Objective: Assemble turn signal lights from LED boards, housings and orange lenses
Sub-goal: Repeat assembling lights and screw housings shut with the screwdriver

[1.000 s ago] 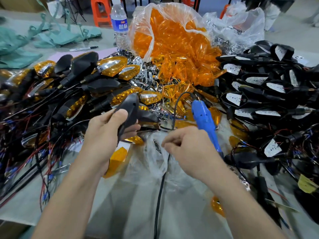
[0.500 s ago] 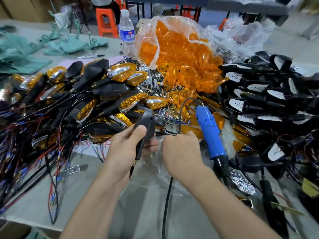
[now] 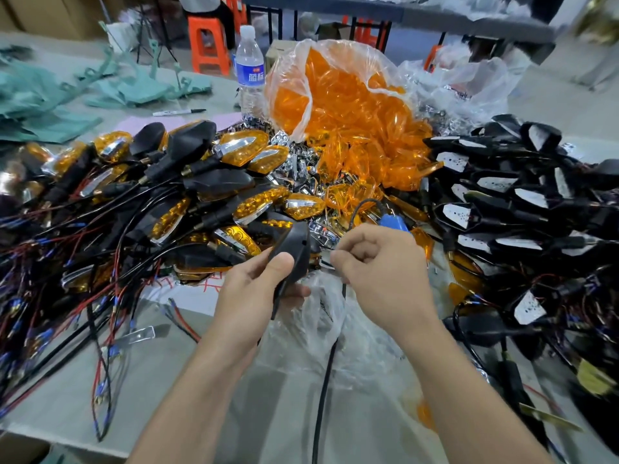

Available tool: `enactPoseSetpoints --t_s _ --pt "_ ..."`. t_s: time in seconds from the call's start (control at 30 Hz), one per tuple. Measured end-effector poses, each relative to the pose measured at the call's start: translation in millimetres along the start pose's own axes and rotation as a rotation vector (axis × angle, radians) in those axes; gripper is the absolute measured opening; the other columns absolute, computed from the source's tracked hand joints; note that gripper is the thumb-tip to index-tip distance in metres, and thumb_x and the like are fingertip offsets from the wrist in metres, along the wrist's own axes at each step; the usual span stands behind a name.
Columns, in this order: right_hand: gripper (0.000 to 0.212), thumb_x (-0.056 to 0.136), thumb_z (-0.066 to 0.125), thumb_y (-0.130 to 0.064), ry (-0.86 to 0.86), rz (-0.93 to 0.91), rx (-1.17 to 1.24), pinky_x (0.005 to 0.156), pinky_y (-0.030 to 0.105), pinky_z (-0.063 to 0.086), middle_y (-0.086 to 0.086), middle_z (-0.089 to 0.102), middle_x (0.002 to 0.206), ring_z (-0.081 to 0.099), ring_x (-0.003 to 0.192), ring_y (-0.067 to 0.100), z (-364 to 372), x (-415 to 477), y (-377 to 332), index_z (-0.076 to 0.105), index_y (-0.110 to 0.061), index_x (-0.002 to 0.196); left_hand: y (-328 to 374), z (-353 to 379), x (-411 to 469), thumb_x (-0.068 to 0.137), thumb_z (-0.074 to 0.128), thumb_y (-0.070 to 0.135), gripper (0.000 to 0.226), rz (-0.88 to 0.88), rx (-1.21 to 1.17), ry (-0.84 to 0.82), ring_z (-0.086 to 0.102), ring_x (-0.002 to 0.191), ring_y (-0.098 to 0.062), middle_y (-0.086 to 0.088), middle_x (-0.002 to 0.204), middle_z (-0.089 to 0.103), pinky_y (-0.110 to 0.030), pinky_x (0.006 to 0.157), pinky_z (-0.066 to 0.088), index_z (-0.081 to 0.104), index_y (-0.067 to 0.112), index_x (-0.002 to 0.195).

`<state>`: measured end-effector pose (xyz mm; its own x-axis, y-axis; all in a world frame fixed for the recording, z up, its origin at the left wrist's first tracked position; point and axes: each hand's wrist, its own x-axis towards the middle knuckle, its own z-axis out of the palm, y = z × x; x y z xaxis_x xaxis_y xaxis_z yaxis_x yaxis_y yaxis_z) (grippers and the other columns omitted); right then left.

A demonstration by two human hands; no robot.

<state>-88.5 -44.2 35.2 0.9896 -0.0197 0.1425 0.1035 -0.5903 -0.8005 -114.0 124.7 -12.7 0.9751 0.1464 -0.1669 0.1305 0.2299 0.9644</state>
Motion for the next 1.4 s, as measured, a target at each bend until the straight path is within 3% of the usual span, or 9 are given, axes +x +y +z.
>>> enactPoseSetpoints --t_s 0.17,0.53,0.7,0.77,0.87,1.0,1.17,1.3,1.4 --pt "0.021 0.086 0.074 -0.006 -0.066 -0.024 0.116 0.063 0.033 0.061 -0.005 0.072 0.060 0.072 0.059 0.013 -3 4 -14 0.073 -0.023 0.074 0 5 2 0.104 0.061 0.024 0.025 0.013 0.089 -0.003 0.078 0.093 -0.025 -0.005 0.097 0.081 -0.044 0.088 0.062 0.082 0.037 0.105" --pt "0.025 0.084 0.072 -0.004 -0.019 -0.047 0.217 0.045 0.012 0.044 -0.007 0.069 0.054 0.065 0.047 0.005 1 13 -6 0.076 -0.022 0.067 0 15 6 0.102 0.063 0.020 0.021 0.002 0.086 0.014 0.079 0.089 -0.024 -0.005 0.095 0.081 -0.037 0.081 0.064 0.082 0.028 0.106" --pt "0.024 0.085 0.072 -0.009 -0.002 -0.024 0.045 0.049 0.030 0.052 -0.008 0.069 0.057 0.062 0.050 0.011 -4 22 9 0.075 -0.025 0.068 0 12 10 0.103 0.063 0.023 0.024 -0.002 0.085 0.078 0.079 0.084 -0.021 -0.004 0.090 0.081 -0.031 0.074 0.064 0.083 0.034 0.096" --pt "0.021 0.085 0.075 -0.014 -0.119 -0.002 -0.073 0.049 0.019 0.049 -0.014 0.071 0.061 0.063 0.054 0.004 -4 20 16 0.077 -0.027 0.069 0 5 11 0.102 0.063 0.023 0.021 -0.003 0.059 0.112 0.079 0.083 -0.024 -0.008 0.089 0.081 -0.031 0.072 0.064 0.083 0.026 0.098" --pt "0.012 0.083 0.072 -0.024 -0.388 -0.008 -0.395 0.068 0.031 0.061 -0.012 0.074 0.070 0.069 0.070 0.009 9 13 21 0.078 -0.030 0.076 1 -2 13 0.102 0.063 0.021 0.019 -0.014 0.022 0.138 0.079 0.082 -0.026 -0.012 0.087 0.080 -0.025 0.067 0.062 0.082 0.019 0.101" --pt "0.015 0.084 0.058 -0.013 -0.388 -0.212 -0.762 0.084 0.037 0.040 0.000 0.070 0.083 0.068 0.089 0.026 37 -1 18 0.065 -0.024 0.077 1 -3 12 0.103 0.062 0.020 0.020 -0.023 0.015 0.148 0.079 0.081 -0.025 -0.011 0.088 0.081 -0.026 0.068 0.063 0.082 0.021 0.099" --pt "0.030 0.082 0.049 -0.006 -0.361 -0.273 -0.862 0.081 0.040 0.024 -0.004 0.040 0.063 0.048 0.068 0.026 45 -7 19 0.030 -0.023 0.066 1 -1 7 0.103 0.062 0.017 0.020 -0.031 -0.011 0.128 0.079 0.081 -0.025 -0.012 0.090 0.080 -0.026 0.069 0.063 0.081 0.018 0.102" --pt "0.032 0.085 0.050 -0.006 -0.406 -0.224 -0.849 0.094 0.039 0.034 -0.005 0.037 0.065 0.049 0.070 0.025 39 -4 19 0.028 -0.023 0.068 2 -1 8 0.103 0.062 0.017 0.019 -0.035 0.004 0.122 0.079 0.081 -0.024 -0.010 0.091 0.081 -0.024 0.068 0.062 0.079 0.015 0.108" --pt "0.035 0.087 0.055 -0.010 -0.436 -0.239 -0.921 0.084 0.040 0.026 -0.004 0.034 0.063 0.035 0.060 0.020 39 -7 17 0.028 -0.022 0.069 2 0 8 0.103 0.062 0.017 0.018 -0.030 0.009 0.121 0.079 0.079 -0.022 -0.008 0.089 0.081 -0.025 0.069 0.063 0.080 0.017 0.105"
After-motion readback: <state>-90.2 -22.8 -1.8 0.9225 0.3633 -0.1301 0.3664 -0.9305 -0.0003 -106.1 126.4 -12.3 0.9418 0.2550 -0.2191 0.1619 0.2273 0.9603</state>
